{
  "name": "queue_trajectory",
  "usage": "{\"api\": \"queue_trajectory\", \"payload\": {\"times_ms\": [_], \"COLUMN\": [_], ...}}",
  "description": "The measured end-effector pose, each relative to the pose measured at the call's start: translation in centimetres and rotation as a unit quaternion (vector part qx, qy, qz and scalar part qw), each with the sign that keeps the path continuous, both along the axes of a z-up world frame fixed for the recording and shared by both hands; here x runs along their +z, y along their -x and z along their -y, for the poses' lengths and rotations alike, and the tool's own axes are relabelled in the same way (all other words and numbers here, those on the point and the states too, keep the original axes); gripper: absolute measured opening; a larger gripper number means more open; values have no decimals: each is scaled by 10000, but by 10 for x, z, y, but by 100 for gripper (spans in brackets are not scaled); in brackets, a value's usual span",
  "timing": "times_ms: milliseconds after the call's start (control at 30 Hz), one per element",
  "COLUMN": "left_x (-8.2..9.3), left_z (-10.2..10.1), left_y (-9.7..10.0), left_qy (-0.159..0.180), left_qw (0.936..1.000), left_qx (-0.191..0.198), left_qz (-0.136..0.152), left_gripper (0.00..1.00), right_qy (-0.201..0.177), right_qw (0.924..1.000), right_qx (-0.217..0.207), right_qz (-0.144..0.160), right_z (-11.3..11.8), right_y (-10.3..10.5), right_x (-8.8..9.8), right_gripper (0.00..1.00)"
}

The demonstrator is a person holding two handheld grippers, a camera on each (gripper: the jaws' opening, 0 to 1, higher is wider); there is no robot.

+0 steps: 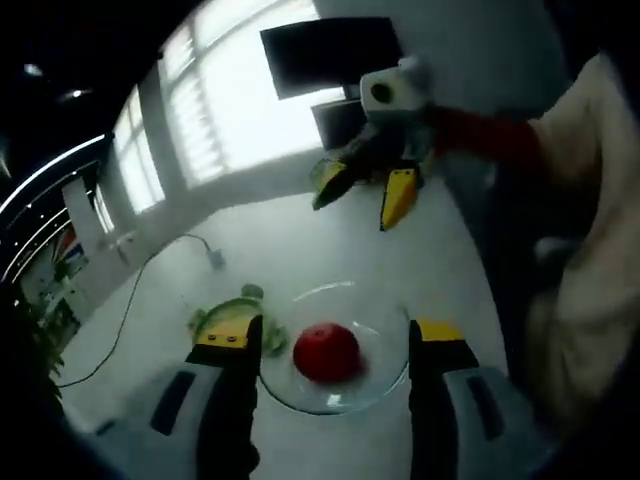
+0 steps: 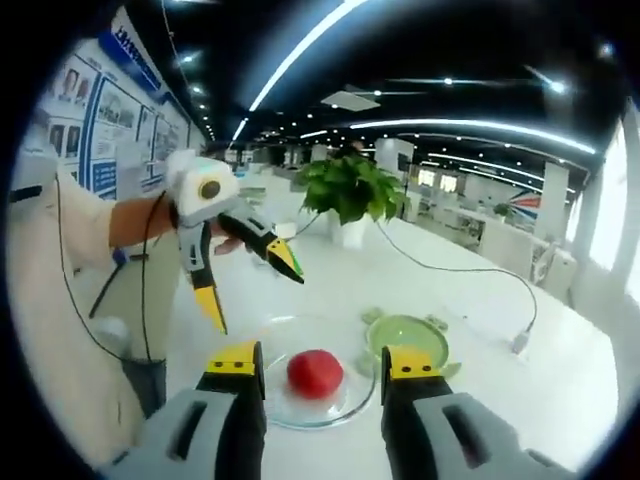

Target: Open container latches remove lid place lid upside down on tabletop take tomato from container place on tabletop

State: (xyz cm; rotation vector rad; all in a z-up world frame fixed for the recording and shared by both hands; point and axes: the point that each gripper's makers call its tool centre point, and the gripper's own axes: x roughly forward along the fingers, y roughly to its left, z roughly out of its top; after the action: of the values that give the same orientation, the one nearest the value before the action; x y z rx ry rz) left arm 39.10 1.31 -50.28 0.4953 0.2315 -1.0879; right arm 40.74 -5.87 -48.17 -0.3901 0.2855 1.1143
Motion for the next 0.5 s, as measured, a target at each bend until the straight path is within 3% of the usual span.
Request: {"api": "queue_trajectory", "payload": {"times_ms": [200,333,367,500], "left_x": [-6,-18,-23,-35], "left_z": [11,12,15,19], "left_y": [-15,-13,-7,2], "left_qy": [-252,-570,-602,-860], "left_qw": [9994,9974,9962,9937], "left_qx": [-171,-317,-411,-482], "left_qz": [-144,-298,-472,-542], "left_gripper": [51,51,51,51], "right_qy": [530,704,738,852], "right_qw": [9977,9960,9955,9934], "right_qx": [413,521,552,697], "right_qz": [-119,-193,-216,-316], "right_z": [-14,-20,-22,-27], "right_y": [-2,-5,-6,-6], "right_x": [-21,-31,-34,-42], "right_gripper": [42,43,43,43]}}
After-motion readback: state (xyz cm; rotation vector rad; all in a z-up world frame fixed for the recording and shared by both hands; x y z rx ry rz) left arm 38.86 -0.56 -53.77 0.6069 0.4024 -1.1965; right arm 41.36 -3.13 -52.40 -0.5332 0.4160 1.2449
